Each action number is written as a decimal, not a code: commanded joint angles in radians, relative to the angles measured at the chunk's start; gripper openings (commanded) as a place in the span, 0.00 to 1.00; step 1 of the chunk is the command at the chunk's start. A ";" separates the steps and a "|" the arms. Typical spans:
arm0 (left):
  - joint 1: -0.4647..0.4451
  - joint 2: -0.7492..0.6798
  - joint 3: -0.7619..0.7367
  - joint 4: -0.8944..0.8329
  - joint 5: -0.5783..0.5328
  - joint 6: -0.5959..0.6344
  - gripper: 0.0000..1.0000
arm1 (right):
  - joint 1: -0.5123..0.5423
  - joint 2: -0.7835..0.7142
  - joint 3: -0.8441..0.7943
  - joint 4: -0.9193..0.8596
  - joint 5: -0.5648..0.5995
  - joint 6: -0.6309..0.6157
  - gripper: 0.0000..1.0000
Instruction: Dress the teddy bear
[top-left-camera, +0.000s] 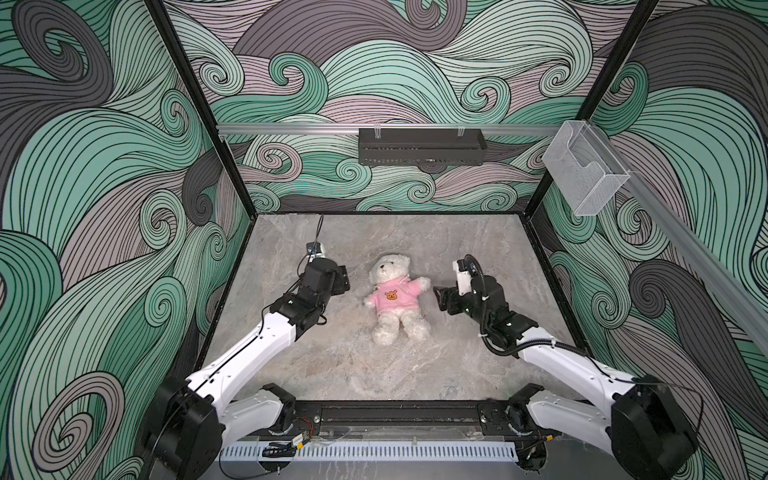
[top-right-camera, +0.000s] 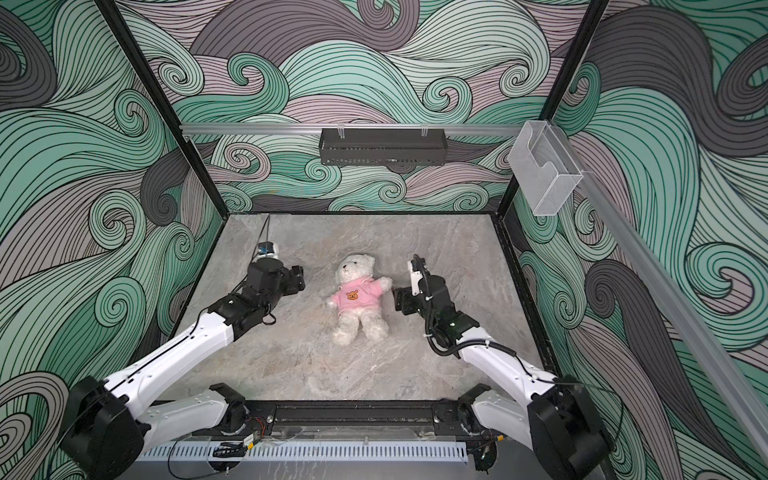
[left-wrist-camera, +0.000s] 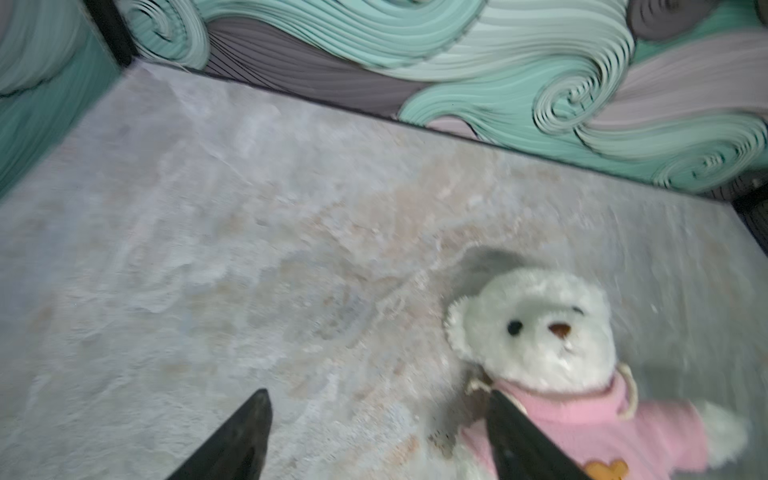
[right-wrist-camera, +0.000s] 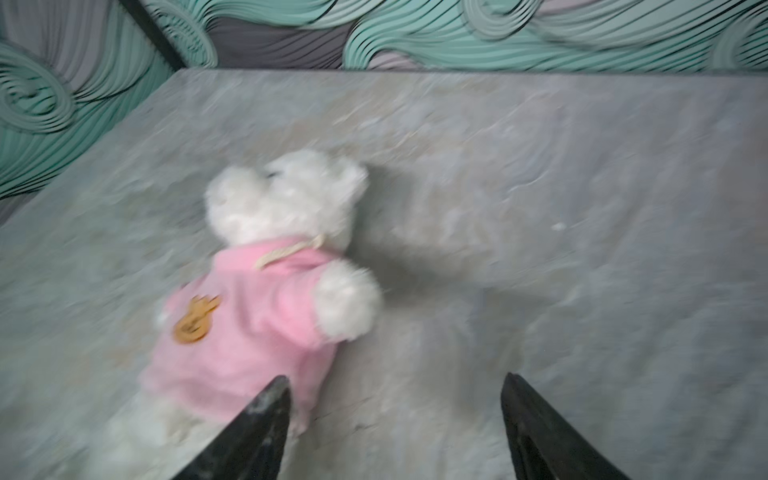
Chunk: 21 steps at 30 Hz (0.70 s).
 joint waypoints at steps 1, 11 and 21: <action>0.028 -0.065 -0.125 0.178 -0.332 0.123 0.98 | -0.042 0.002 -0.004 0.038 0.331 -0.198 0.87; 0.286 0.282 -0.223 0.602 -0.315 0.414 0.99 | -0.240 0.372 -0.068 0.531 0.334 -0.329 0.99; 0.484 0.414 -0.238 0.742 0.186 0.399 0.99 | -0.460 0.416 -0.175 0.743 -0.070 -0.211 1.00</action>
